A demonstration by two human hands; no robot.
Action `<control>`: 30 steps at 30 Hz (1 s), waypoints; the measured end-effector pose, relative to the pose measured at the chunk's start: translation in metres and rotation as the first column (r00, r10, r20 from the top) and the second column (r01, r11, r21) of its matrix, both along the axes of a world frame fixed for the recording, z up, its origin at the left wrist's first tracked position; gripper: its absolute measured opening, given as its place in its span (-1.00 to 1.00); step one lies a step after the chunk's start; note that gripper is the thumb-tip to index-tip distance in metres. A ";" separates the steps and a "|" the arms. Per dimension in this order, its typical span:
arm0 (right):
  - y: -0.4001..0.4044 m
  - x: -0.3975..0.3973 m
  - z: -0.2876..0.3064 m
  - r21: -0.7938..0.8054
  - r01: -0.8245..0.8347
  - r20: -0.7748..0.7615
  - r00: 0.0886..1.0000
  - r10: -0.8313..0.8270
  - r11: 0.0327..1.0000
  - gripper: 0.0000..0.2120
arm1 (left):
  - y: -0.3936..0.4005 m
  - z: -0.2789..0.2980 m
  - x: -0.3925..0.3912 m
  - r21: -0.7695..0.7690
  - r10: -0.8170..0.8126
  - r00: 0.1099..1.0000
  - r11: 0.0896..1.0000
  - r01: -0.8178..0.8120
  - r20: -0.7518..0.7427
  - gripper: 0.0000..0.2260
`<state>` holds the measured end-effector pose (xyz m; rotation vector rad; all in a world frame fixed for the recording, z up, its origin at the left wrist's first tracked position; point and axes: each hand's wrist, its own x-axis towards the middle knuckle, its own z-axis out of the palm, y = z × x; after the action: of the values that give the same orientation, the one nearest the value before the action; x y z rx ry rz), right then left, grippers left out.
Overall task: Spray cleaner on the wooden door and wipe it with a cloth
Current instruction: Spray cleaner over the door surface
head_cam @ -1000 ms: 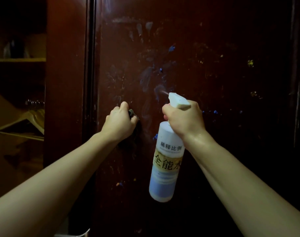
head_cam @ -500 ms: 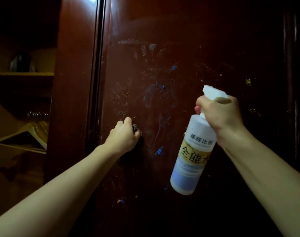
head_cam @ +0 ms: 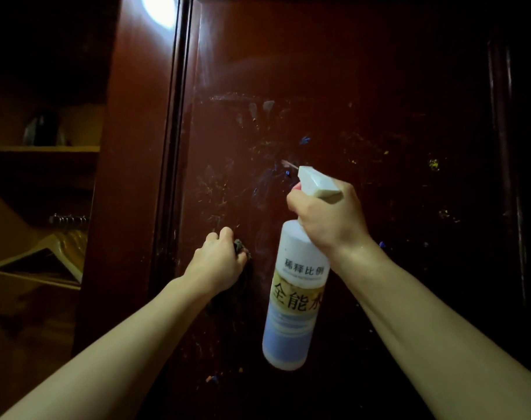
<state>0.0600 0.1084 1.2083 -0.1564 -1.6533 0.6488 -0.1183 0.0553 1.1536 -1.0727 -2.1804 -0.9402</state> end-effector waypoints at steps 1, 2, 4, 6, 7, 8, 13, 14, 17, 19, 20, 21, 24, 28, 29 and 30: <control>0.001 0.001 -0.002 0.011 0.010 0.003 1.000 -0.010 1.000 -0.88 | 0.000 0.000 0.000 -0.001 -0.001 1.000 1.000 0.001 0.003 -0.76; 0.002 0.003 -0.004 0.024 0.030 0.001 1.000 -0.030 0.999 -0.86 | 0.000 0.000 0.000 -0.003 -0.001 1.000 1.000 0.001 0.005 -0.76; 0.007 0.009 -0.008 0.031 0.077 -0.005 0.997 -0.077 0.997 -0.85 | 0.000 0.000 0.001 -0.005 0.001 1.000 1.000 -0.001 0.005 -0.76; 0.014 0.015 -0.014 0.012 0.099 -0.006 0.995 -0.098 0.995 -0.87 | -0.001 -0.001 0.001 -0.005 -0.001 1.000 1.000 0.001 0.003 -0.77; 0.018 0.019 -0.017 -0.008 0.097 -0.004 0.995 -0.097 0.995 -0.90 | -0.001 -0.001 0.001 -0.004 -0.002 1.000 1.000 0.002 0.003 -0.77; 0.022 0.022 -0.020 -0.026 0.093 0.002 0.996 -0.093 0.995 -0.92 | -0.001 -0.001 0.001 -0.003 -0.002 1.000 1.000 0.002 0.003 -0.77; 0.036 0.039 -0.030 -0.055 0.131 0.035 0.991 -0.130 0.990 -0.83 | 0.000 -0.001 0.000 -0.004 0.009 1.000 1.000 -0.009 0.007 -0.76; 0.038 0.043 -0.030 -0.057 0.152 0.018 0.988 -0.151 0.987 -0.84 | 0.000 -0.001 0.000 -0.006 0.013 1.000 1.000 -0.013 0.008 -0.76; 0.046 0.054 -0.028 -0.100 0.164 -0.051 0.984 -0.170 0.981 -0.89 | 0.000 -0.001 0.001 -0.004 0.022 1.000 1.000 -0.022 0.016 -0.76; 0.052 0.063 -0.025 -0.139 0.140 -0.075 0.986 -0.152 0.980 -0.91 | 0.001 -0.001 0.003 0.004 0.034 0.999 0.999 -0.034 0.013 -0.75; 0.054 0.067 -0.023 -0.137 0.146 -0.067 0.985 -0.156 0.980 -0.91 | 0.001 -0.002 0.004 0.013 0.042 0.999 0.999 -0.042 0.003 -0.76; 0.057 0.071 -0.023 -0.129 0.161 -0.057 0.984 -0.169 0.978 -0.91 | 0.001 -0.004 0.006 0.026 0.049 0.999 0.998 -0.048 -0.015 -0.76; 0.061 0.081 -0.023 -0.131 0.192 -0.062 0.978 -0.201 0.973 -0.89 | 0.004 -0.008 0.016 0.092 0.072 0.993 0.994 -0.063 -0.093 -0.77; 0.070 0.090 -0.024 -0.164 0.191 -0.065 0.977 -0.203 0.968 -0.92 | 0.011 -0.008 0.024 0.167 0.072 0.987 0.985 -0.048 -0.144 -0.78; 0.073 0.092 -0.024 -0.178 0.180 -0.061 0.979 -0.194 0.967 -0.94 | 0.013 -0.007 0.024 0.170 0.068 0.987 0.984 -0.043 -0.145 -0.78; 0.075 0.095 -0.025 -0.185 0.176 -0.053 0.981 -0.189 0.967 -0.95 | 0.015 -0.006 0.024 0.169 0.065 0.987 0.985 -0.039 -0.146 -0.77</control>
<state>0.1546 0.1839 1.1831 -0.4081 -1.4913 0.6544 -0.0938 0.0703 1.1480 -0.9706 -1.9613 -0.9652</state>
